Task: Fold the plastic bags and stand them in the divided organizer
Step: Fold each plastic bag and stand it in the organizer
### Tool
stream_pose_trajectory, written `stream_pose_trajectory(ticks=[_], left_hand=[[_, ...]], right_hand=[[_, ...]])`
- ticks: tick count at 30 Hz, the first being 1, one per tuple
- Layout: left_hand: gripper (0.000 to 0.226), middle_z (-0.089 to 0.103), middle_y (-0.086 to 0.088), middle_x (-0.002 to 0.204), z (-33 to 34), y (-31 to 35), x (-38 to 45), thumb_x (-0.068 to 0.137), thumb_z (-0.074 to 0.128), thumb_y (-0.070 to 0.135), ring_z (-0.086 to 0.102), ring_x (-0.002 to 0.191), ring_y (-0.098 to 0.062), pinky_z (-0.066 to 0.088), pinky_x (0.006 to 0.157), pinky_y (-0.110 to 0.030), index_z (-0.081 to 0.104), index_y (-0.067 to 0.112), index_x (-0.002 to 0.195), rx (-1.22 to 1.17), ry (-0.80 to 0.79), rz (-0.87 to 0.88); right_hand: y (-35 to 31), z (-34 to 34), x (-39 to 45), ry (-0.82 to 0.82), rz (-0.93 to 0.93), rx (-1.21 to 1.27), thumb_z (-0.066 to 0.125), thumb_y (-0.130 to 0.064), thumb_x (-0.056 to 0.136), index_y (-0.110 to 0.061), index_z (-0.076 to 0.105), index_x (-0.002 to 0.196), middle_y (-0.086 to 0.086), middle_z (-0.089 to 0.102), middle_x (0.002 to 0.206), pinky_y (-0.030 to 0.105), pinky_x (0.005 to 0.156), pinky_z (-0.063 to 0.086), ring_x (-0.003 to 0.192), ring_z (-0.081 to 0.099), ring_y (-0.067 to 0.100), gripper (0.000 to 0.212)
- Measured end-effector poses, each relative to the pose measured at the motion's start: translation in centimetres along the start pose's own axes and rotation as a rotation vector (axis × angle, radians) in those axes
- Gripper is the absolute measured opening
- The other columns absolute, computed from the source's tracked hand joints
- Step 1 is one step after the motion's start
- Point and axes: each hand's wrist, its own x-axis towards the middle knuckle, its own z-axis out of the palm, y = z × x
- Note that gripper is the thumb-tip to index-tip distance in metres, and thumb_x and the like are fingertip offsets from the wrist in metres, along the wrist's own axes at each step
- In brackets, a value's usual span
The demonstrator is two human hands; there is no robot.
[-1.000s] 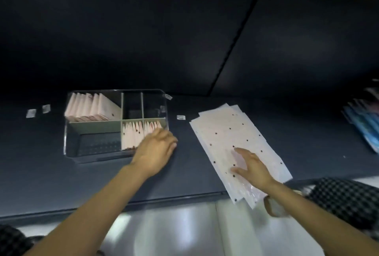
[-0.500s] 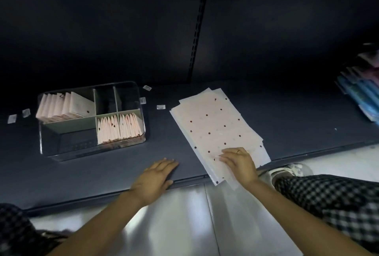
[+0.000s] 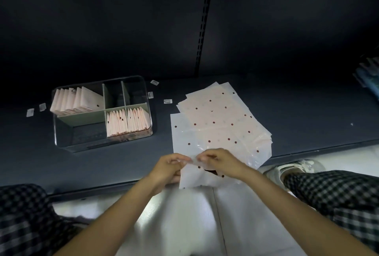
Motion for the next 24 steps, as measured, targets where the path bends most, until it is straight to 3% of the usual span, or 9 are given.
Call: stream_pose_trajectory(ticks=[4,7,10,12,14,16,20,22,24], left_hand=[[0.027,0.071,-0.017,0.078,-0.8,1.7,-0.2,0.097,0.039,-0.005,0.071,0.063,-0.02,0.058,0.057,-0.024,0.064,-0.007,0.088,-0.536,0.042,-0.184],[0.026,0.068,-0.025,0.075,-1.7,2.5,-0.2,0.098,0.036,-0.004,0.069,0.058,-0.031,0.058,0.054,-0.03,0.058,-0.015,0.09,-0.964,0.078,-0.249],[0.025,0.068,-0.027,0.078,-2.2,2.6,0.0,0.099,0.036,-0.001,0.069,0.06,-0.034,0.058,0.056,-0.031,0.055,-0.016,0.099,-1.067,0.072,-0.256],[0.023,0.067,-0.027,0.084,-2.2,2.6,0.4,0.1,0.038,0.003,0.07,0.063,-0.034,0.058,0.057,-0.034,0.054,-0.012,0.107,-1.09,0.073,-0.23],[0.028,0.064,-0.024,0.104,-2.0,2.6,1.1,0.101,0.04,0.012,0.07,0.081,-0.033,0.06,0.064,-0.038,0.048,-0.004,0.122,-1.056,0.098,-0.123],[0.035,0.06,-0.017,0.12,-1.9,2.5,2.1,0.101,0.041,0.018,0.064,0.102,-0.027,0.056,0.079,-0.039,0.039,0.013,0.136,-0.842,0.17,0.07],[0.046,0.057,0.003,0.126,-1.4,1.3,2.7,0.097,0.05,0.019,0.053,0.118,-0.009,0.038,0.099,-0.021,0.034,0.03,0.139,0.128,0.304,0.485],[0.043,0.048,0.005,0.138,-1.2,-0.3,3.3,0.097,0.049,0.024,0.043,0.129,-0.008,0.029,0.105,-0.014,0.039,0.025,0.139,0.577,0.282,0.604],[0.05,0.027,0.006,0.153,-1.0,-2.2,4.0,0.099,0.043,0.032,0.021,0.142,-0.01,0.007,0.113,-0.012,0.029,0.022,0.147,0.986,0.197,0.629]], right_hand=[[1.4,-5.3,-0.6,0.014,0.016,-0.037,0.033,0.025,0.077,-0.018,0.058,0.12,-0.004,0.06,0.119,0.014,0.096,0.041,0.119,0.053,0.013,0.065],[3.4,-7.7,-1.4,-0.073,0.077,-0.279,0.043,0.021,0.074,-0.033,0.041,0.138,-0.014,0.046,0.135,0.023,0.106,0.035,0.129,0.038,0.005,0.084],[4.4,-6.3,-1.4,-0.062,0.064,-0.256,0.073,-0.003,0.076,-0.039,0.045,0.135,-0.017,0.047,0.129,0.016,0.101,0.032,0.119,0.04,0.003,0.074],[4.0,-4.6,-0.9,0.106,0.03,-0.054,0.074,-0.009,0.078,-0.033,0.066,0.109,-0.013,0.062,0.107,0.01,0.085,0.039,0.102,0.053,0.007,0.04],[3.7,-3.9,0.2,0.306,0.037,0.21,0.063,0.0,0.085,-0.019,0.071,0.085,-0.004,0.068,0.085,0.017,0.074,0.045,0.082,0.06,0.013,0.02],[3.7,-4.0,1.5,0.452,0.158,0.335,0.052,0.0,0.091,-0.006,0.07,0.089,0.005,0.066,0.084,0.029,0.073,0.046,0.078,0.058,0.016,0.019],[4.5,-4.0,4.1,0.531,0.344,0.292,0.044,-0.01,0.095,0.01,0.059,0.084,0.009,0.052,0.08,0.029,0.072,0.038,0.079,0.047,0.019,0.028],[4.6,-3.9,5.2,0.565,0.404,0.213,0.044,-0.017,0.097,0.001,0.049,0.065,0.008,0.047,0.069,0.026,0.065,0.037,0.068,0.045,0.019,0.037],[4.6,-4.1,6.0,0.595,0.452,0.083,0.042,-0.031,0.098,-0.009,0.039,0.056,0.004,0.043,0.059,0.026,0.055,0.034,0.056,0.041,0.017,0.047]])
